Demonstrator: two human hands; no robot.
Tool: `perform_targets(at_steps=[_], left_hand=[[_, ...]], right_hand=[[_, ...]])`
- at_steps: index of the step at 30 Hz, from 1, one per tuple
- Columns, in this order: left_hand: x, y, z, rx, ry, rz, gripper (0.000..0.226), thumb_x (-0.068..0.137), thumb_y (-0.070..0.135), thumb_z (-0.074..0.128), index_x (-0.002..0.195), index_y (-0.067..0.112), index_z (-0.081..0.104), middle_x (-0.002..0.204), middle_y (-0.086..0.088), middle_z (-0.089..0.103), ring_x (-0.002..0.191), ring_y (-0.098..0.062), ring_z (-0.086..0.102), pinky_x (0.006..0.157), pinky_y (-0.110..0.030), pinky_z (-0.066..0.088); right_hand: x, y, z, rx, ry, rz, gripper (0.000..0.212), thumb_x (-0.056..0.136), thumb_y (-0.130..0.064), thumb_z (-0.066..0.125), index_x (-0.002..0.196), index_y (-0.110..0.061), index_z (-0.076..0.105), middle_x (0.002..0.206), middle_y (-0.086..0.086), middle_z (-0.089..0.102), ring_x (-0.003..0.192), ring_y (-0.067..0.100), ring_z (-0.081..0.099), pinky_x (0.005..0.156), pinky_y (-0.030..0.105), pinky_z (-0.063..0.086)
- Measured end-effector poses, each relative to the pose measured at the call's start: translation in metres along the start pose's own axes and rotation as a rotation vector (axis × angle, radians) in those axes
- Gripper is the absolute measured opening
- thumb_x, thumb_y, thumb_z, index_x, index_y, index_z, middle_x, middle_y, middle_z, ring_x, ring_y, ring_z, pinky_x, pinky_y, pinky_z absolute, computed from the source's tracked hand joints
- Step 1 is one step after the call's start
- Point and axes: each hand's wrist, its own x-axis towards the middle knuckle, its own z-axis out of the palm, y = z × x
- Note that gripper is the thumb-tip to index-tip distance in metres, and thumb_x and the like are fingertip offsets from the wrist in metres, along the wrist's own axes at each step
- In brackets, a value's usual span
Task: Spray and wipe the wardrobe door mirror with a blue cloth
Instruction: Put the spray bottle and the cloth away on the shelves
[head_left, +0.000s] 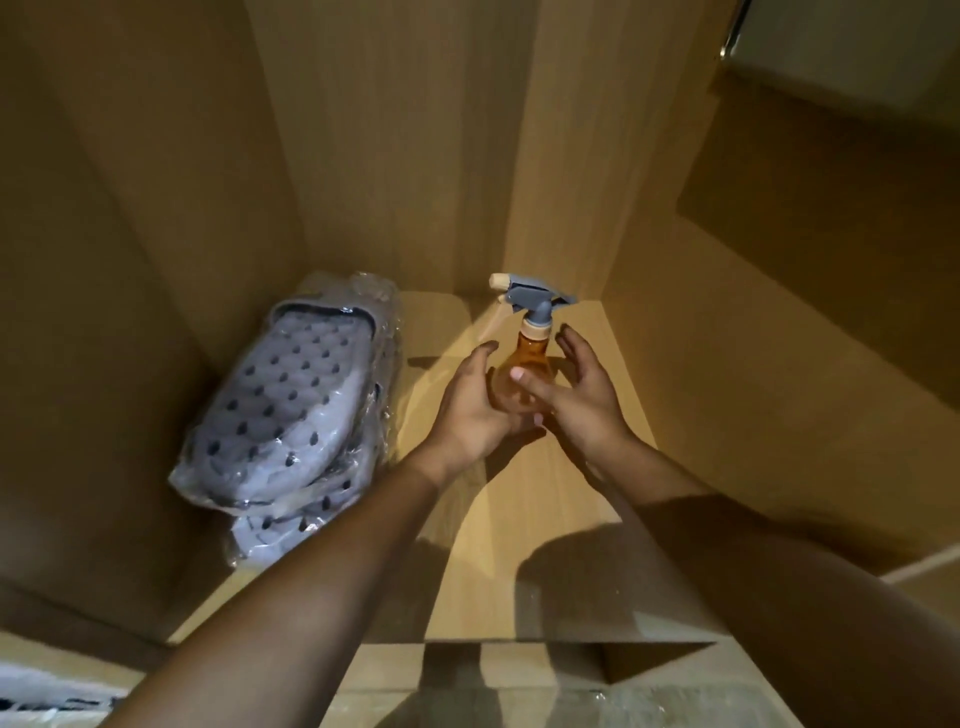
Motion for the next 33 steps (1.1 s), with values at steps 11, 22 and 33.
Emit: perform_targets(at_steps=[11,22,33], left_hand=[[-0.114,0.107,-0.067,-0.142,0.028,-0.245,0.07,0.079,-0.011,0.067,0.14,0.008,0.039,0.138,-0.004,0.043,0.111,-0.003,0.045,0.074,0.005,0.035],[-0.261,0.313,-0.149,0.015,-0.043,-0.318,0.06,0.081,0.01,0.074,0.135,0.01,0.048,0.136,-0.004,0.054,0.128,-0.017,0.048,0.104,-0.025,0.038],[-0.359,0.45,-0.095,0.103,-0.194,-0.24,0.056,0.085,0.018,0.071,0.135,0.022,0.046,0.14,0.003,0.049,0.133,-0.012,0.041,0.109,-0.03,0.035]], right_hand=[[-0.13,-0.093,0.02,0.059,0.059,0.186,0.057,0.087,-0.02,0.071,0.138,-0.034,0.05,0.122,-0.014,0.054,0.118,0.004,0.049,0.091,0.017,0.037],[-0.298,-0.327,-0.068,0.006,0.032,0.35,0.058,0.091,-0.028,0.067,0.143,-0.03,0.043,0.129,-0.015,0.051,0.114,-0.001,0.05,0.096,0.021,0.041],[-0.398,-0.418,-0.219,-0.234,0.053,0.224,0.059,0.091,-0.031,0.066,0.145,-0.028,0.041,0.143,-0.01,0.048,0.124,-0.001,0.038,0.104,0.024,0.035]])
